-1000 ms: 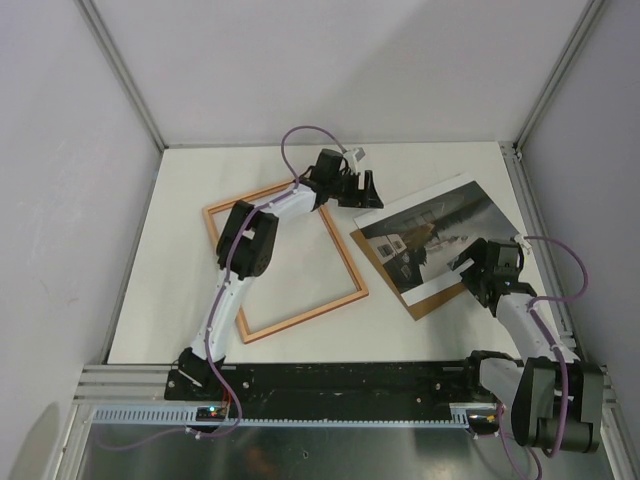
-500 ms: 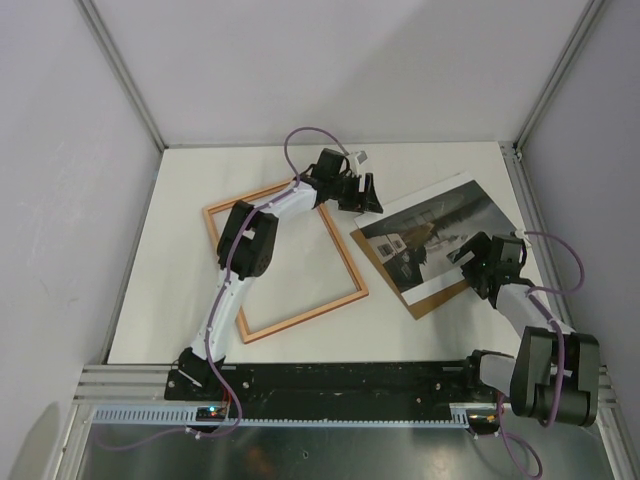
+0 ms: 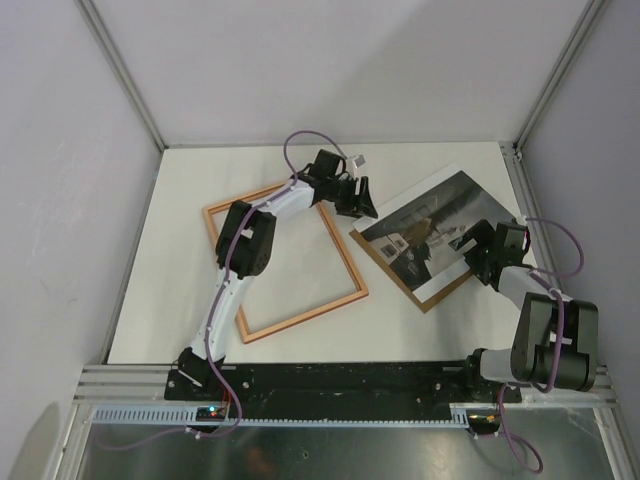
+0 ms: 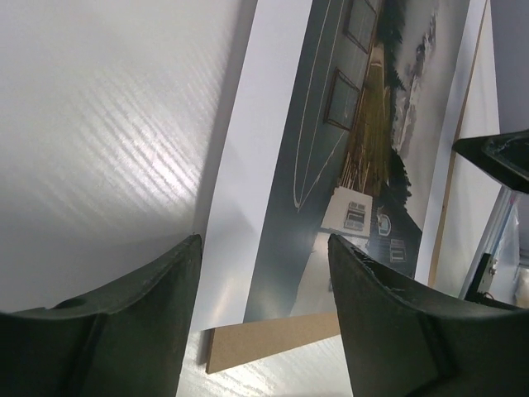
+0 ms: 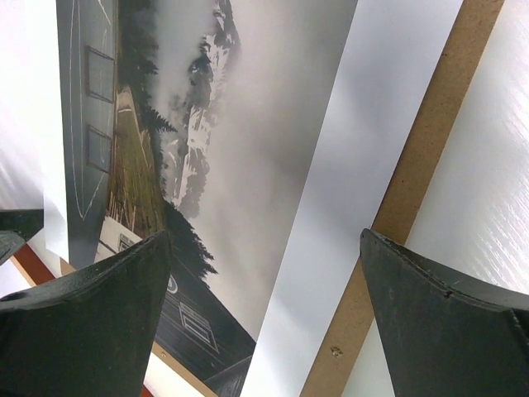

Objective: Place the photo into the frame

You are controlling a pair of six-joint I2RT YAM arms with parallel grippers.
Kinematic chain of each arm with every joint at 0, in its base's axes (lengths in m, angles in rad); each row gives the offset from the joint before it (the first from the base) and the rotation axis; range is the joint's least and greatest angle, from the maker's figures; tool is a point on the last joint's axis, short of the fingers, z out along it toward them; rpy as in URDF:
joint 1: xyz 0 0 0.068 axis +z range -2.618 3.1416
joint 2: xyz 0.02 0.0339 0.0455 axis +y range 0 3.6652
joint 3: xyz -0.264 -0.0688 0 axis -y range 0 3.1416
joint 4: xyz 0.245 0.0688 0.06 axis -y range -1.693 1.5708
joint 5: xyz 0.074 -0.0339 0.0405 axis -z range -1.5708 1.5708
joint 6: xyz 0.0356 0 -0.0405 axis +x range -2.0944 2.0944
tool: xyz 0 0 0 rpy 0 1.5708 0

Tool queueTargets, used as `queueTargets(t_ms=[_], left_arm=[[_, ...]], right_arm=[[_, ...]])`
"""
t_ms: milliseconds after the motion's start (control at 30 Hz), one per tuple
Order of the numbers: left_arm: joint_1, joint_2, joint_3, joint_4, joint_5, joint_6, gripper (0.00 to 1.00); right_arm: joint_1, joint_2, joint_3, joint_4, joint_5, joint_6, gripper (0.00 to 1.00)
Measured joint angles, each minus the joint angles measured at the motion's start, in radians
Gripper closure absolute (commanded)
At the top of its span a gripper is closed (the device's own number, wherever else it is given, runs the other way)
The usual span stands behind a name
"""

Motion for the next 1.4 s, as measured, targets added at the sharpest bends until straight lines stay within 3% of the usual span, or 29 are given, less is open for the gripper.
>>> queueTargets(t_ms=[400, 1100, 1267, 1400], left_arm=[[0.03, 0.0, 0.0, -0.06, 0.035, -0.026, 0.48], [0.042, 0.0, -0.03, -0.085, 0.081, -0.073, 0.6], [0.042, -0.003, -0.047, -0.085, 0.091, -0.08, 0.68], [0.042, -0.008, -0.061, -0.085, 0.09, -0.085, 0.83]], right_arm=[[-0.006, 0.087, 0.057, 0.033, -0.034, -0.039, 0.08], [-0.007, 0.119, 0.071, 0.06, -0.079, -0.051, 0.12], [-0.007, 0.124, 0.075, 0.06, -0.105, -0.051, 0.12], [-0.007, 0.124, 0.076, 0.054, -0.114, -0.051, 0.12]])
